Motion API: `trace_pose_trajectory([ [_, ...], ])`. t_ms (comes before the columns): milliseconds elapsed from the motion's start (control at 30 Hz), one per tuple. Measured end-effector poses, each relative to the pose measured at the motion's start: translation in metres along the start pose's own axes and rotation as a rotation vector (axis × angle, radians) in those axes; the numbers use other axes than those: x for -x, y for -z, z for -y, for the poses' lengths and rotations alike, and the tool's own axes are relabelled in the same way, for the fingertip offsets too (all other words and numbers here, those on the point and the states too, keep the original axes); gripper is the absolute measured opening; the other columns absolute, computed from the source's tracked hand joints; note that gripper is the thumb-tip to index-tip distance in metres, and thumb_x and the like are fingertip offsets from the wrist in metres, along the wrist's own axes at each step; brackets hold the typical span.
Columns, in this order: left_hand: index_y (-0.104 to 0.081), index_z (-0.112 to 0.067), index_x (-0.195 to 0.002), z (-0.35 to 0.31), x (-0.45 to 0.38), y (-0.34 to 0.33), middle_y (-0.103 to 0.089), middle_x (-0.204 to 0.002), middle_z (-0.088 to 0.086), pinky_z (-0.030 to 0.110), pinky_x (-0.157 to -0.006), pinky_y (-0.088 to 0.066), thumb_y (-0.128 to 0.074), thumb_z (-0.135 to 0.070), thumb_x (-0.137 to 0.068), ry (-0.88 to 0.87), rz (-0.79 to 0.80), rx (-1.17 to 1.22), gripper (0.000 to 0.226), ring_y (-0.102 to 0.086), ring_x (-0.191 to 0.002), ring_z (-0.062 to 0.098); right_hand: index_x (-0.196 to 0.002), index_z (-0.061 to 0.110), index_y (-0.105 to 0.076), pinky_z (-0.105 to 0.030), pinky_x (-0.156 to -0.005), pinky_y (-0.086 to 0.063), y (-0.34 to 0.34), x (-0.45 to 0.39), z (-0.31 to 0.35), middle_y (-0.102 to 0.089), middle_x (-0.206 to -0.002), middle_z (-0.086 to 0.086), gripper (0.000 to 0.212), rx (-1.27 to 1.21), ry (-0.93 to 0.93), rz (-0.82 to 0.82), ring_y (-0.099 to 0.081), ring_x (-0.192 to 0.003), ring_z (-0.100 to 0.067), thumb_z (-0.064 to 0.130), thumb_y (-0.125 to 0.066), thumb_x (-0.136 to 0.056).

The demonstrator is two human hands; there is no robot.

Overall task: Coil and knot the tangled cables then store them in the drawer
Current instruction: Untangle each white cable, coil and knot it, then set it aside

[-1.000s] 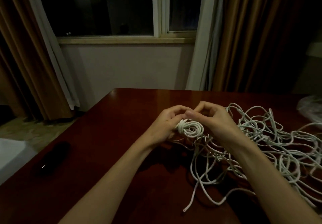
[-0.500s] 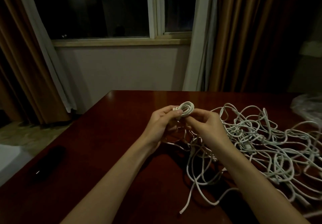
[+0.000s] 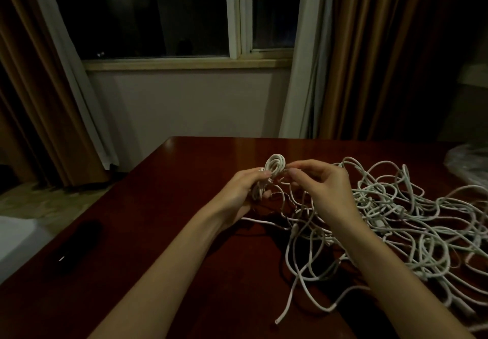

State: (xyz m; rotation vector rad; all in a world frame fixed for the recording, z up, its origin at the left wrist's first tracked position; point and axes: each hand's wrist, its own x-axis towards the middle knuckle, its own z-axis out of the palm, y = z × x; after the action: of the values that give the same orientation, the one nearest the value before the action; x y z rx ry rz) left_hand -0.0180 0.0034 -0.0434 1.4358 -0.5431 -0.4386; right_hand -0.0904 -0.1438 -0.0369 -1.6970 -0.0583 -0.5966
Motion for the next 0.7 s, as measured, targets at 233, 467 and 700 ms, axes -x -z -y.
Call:
trace_pose_trajectory([
  [233, -0.072, -0.015, -0.103, 0.0, 0.001, -0.004, -0.062, -0.098, 0.008, 0.033, -0.077, -0.037, -0.045, -0.021, -0.1, -0.045, 0.005, -0.123, 0.028, -0.048, -0.09, 0.025, -0.094, 0.006, -0.07, -0.02, -0.075, -0.057, 0.005, -0.002, 0.001, -0.074, -0.089, -0.009, 0.01, -0.319, -0.215, -0.027, -0.072, -0.085, -0.015, 0.005, -0.062, -0.088],
  [467, -0.065, -0.006, -0.107, 0.002, 0.002, -0.004, -0.065, -0.094, 0.005, 0.021, -0.071, -0.046, -0.047, -0.016, -0.099, -0.067, 0.017, -0.224, 0.022, -0.058, -0.083, 0.015, -0.096, 0.008, -0.068, -0.018, -0.063, -0.054, -0.002, -0.001, -0.002, -0.073, -0.098, -0.013, 0.009, -0.467, -0.357, -0.022, -0.072, -0.085, -0.019, 0.007, -0.062, -0.089],
  [700, -0.063, -0.012, -0.105, 0.005, 0.001, -0.011, -0.066, -0.087, -0.002, 0.017, -0.069, -0.05, -0.048, -0.008, -0.098, -0.126, -0.056, -0.225, 0.017, -0.064, -0.078, 0.006, -0.102, 0.014, -0.07, -0.025, -0.075, -0.057, -0.007, 0.0, 0.0, -0.073, -0.097, -0.001, 0.018, -0.206, -0.225, 0.042, -0.07, -0.093, -0.012, 0.025, -0.065, -0.089],
])
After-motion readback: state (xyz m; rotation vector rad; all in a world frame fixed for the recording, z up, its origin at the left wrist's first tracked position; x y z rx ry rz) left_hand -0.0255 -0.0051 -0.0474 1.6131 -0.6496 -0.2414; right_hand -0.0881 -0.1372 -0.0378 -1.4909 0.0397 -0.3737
